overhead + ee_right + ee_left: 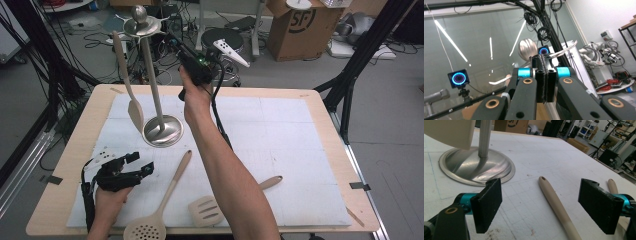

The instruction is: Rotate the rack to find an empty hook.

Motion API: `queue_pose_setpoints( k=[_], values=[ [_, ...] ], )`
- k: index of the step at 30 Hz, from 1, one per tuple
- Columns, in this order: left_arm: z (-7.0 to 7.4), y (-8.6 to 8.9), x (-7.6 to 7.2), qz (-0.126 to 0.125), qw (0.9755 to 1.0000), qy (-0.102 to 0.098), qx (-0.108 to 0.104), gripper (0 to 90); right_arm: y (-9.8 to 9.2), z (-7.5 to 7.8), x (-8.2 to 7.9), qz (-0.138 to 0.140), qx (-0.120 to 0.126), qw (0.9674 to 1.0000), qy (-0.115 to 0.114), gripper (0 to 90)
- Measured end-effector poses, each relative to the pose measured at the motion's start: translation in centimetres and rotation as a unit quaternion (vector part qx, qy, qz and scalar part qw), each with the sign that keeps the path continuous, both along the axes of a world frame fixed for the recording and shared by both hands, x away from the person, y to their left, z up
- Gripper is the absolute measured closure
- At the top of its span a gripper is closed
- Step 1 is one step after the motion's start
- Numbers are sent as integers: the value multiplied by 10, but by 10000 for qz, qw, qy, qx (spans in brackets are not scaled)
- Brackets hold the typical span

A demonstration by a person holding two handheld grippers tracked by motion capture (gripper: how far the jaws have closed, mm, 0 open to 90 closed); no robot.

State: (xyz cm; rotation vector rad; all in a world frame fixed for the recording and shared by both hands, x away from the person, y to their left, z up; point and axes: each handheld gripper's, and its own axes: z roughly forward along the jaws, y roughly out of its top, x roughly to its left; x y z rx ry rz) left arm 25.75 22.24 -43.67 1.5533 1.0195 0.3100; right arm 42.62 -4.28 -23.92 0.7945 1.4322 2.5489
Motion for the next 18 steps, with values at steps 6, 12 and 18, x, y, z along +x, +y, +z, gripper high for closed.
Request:
queue_pose_setpoints(
  k=[6,12,18],
  values=[
    [0,0,1,-4,10000,7,21,199,0,1,0,70,-53,10000,-18,900],
    [0,0,0,-13,10000,2,34,199,-1,2,-2,-98,-232,9997,19,900],
    [0,0,0,-7,10000,7,23,198,6,1,-6,20,-340,9994,29,900]
  ],
)
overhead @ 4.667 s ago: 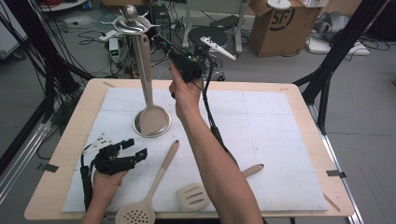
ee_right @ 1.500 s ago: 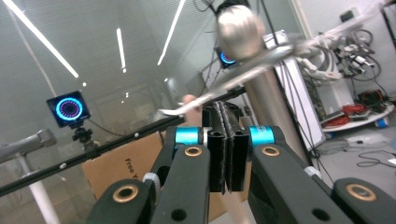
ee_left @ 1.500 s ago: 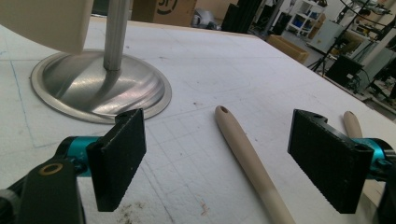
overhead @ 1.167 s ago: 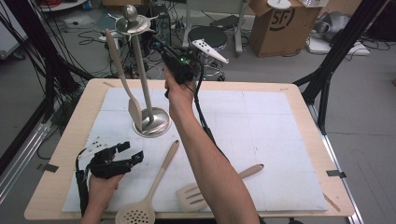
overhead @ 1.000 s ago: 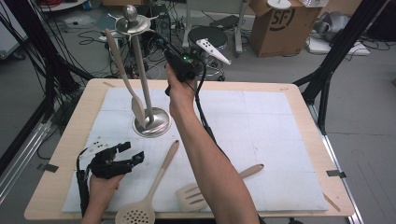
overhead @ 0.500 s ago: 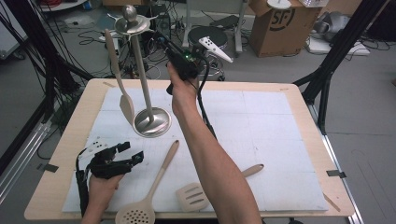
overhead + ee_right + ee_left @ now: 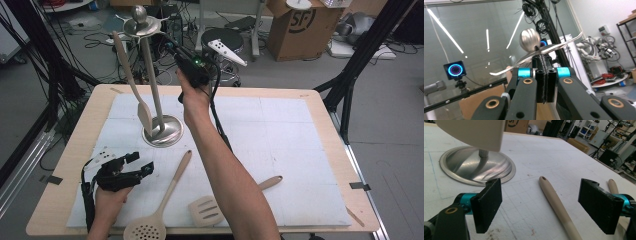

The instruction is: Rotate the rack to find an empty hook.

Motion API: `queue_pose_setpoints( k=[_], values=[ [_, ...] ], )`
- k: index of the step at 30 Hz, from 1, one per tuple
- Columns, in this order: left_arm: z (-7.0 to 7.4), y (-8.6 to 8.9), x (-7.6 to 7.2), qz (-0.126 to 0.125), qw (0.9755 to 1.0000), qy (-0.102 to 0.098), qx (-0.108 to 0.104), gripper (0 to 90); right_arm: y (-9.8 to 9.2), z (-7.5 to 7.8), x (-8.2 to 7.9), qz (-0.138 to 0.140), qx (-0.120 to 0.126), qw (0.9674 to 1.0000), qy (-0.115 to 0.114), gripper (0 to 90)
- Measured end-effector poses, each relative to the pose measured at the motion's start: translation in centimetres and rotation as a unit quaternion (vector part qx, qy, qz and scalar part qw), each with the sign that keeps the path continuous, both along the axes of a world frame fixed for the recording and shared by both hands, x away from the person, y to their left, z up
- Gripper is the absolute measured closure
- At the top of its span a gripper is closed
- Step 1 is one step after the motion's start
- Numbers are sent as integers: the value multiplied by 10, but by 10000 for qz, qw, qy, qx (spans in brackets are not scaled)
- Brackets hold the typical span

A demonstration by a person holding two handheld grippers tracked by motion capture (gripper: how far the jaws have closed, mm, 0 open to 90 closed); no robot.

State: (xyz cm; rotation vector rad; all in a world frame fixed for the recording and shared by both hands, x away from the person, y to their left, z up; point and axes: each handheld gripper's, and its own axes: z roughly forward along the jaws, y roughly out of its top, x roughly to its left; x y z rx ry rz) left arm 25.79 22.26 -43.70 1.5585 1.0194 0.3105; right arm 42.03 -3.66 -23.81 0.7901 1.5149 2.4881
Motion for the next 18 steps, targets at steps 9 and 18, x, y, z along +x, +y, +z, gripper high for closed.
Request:
queue_pose_setpoints(
  k=[9,18],
  values=[
    [0,1,0,14,10000,-7,-21,199,-4,-2,6,-59,139,9998,114,900],
    [-1,1,0,-2,10000,12,13,199,-14,12,21,1,40,9999,-140,900]
  ],
)
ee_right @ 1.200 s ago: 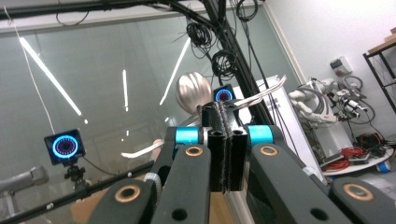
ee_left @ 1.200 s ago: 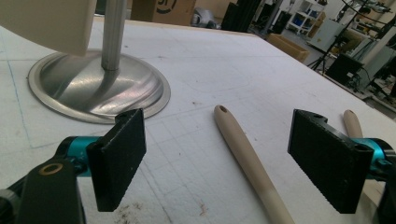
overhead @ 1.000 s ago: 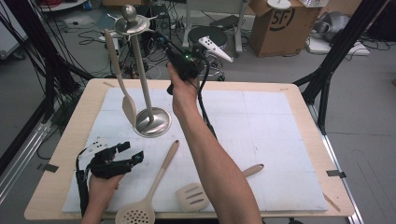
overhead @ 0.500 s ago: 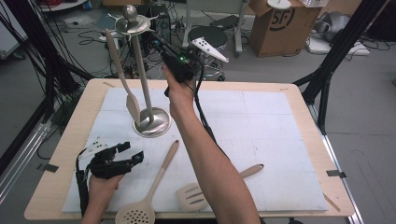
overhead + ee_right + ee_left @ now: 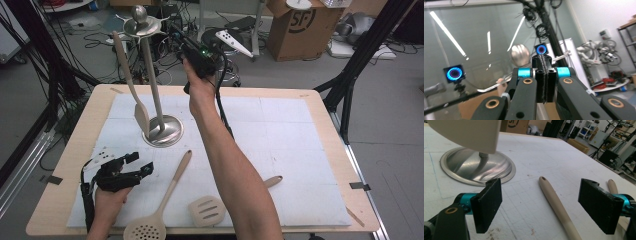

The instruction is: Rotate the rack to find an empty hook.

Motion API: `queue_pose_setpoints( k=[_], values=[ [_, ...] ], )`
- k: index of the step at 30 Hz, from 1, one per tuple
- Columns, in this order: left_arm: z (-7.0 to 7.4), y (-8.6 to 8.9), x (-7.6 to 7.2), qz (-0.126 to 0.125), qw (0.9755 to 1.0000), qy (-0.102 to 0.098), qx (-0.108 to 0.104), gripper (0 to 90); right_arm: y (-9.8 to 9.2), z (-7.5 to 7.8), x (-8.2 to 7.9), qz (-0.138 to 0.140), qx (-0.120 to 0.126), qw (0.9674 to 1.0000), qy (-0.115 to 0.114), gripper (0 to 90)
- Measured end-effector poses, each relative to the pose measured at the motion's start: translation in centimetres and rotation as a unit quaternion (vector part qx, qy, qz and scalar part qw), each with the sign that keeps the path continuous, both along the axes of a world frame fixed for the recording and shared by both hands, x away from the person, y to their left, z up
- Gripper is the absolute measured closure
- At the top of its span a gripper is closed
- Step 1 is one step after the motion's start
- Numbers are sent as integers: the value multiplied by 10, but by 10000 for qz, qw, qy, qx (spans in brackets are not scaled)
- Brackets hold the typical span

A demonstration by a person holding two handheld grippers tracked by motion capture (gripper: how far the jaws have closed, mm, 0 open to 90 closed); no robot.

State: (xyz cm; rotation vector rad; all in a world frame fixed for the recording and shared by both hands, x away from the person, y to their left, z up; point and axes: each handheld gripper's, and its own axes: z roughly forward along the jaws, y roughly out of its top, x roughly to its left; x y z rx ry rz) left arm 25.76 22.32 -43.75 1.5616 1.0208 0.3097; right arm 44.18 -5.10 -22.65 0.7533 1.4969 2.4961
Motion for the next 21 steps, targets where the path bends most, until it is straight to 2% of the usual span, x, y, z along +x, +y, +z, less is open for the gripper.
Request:
queue_pose_setpoints(
  k=[3,6,9,15,21],
  values=[
    [0,-1,0,-28,10000,3,27,198,2,-1,0,56,-70,10000,-29,900],
    [0,-1,-1,-4,10000,-20,-1,199,5,-3,-4,127,-30,9999,-45,900],
    [0,0,0,21,10000,-22,-28,199,7,-3,-5,105,-24,9999,-39,900],
    [0,-1,0,-3,10000,0,-21,199,8,-3,-9,84,-242,9996,-151,900],
    [0,-2,0,-8,10000,1,-9,199,9,-5,-15,88,-224,9995,-183,900]
  ],
)
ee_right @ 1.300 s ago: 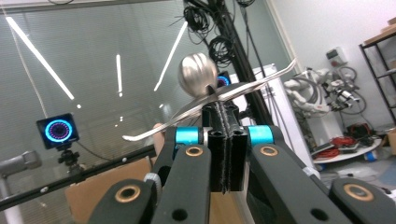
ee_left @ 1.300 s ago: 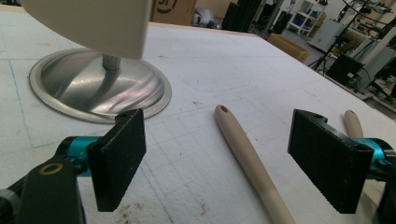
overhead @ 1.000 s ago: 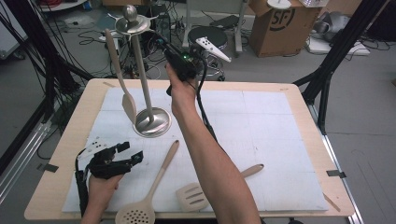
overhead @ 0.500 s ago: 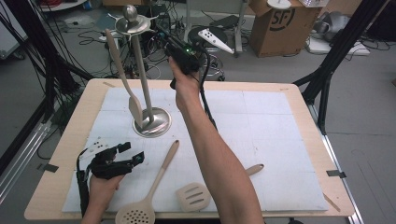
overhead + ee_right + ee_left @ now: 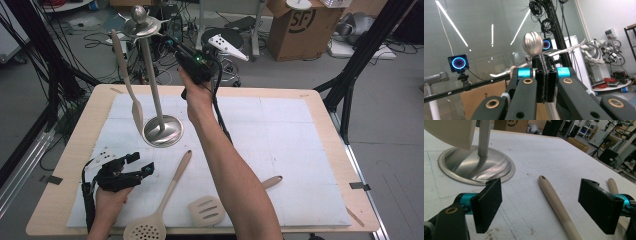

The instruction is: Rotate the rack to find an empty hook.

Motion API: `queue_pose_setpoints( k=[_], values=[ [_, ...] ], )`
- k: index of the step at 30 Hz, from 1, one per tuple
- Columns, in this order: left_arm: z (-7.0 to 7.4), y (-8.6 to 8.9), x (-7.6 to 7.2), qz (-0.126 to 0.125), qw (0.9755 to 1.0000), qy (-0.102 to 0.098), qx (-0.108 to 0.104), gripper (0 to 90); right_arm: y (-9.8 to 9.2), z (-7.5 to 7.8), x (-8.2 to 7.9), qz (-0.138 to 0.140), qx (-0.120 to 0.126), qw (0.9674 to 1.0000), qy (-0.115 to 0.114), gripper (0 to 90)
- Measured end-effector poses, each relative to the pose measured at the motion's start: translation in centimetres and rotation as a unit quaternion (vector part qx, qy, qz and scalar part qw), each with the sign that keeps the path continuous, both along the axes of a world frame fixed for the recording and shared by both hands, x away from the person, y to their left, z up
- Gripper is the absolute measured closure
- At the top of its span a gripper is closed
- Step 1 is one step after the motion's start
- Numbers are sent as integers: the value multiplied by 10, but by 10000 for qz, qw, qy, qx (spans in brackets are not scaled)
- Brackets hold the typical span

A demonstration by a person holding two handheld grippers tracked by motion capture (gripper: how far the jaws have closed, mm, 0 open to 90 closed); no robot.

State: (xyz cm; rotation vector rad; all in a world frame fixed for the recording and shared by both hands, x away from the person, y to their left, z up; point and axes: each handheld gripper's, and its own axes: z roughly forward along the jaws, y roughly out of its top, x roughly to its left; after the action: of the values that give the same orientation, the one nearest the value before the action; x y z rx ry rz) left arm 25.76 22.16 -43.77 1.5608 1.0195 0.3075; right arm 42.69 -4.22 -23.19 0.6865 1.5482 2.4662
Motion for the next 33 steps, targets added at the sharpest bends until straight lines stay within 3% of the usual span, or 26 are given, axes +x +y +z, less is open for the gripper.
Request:
queue_pose_setpoints(
  k=[11,20,24,33],
  values=[
    [0,-1,1,-16,10000,10,25,199,8,0,-11,84,-119,9999,-90,900],
    [0,-1,1,-21,10000,2,23,199,20,-13,-18,179,-230,9994,199,900],
    [0,0,0,-11,10000,-8,23,199,34,-14,-26,255,-279,9992,88,900],
    [0,0,0,-4,10000,1,4,199,50,2,-34,311,-189,9993,-65,900]
  ],
)
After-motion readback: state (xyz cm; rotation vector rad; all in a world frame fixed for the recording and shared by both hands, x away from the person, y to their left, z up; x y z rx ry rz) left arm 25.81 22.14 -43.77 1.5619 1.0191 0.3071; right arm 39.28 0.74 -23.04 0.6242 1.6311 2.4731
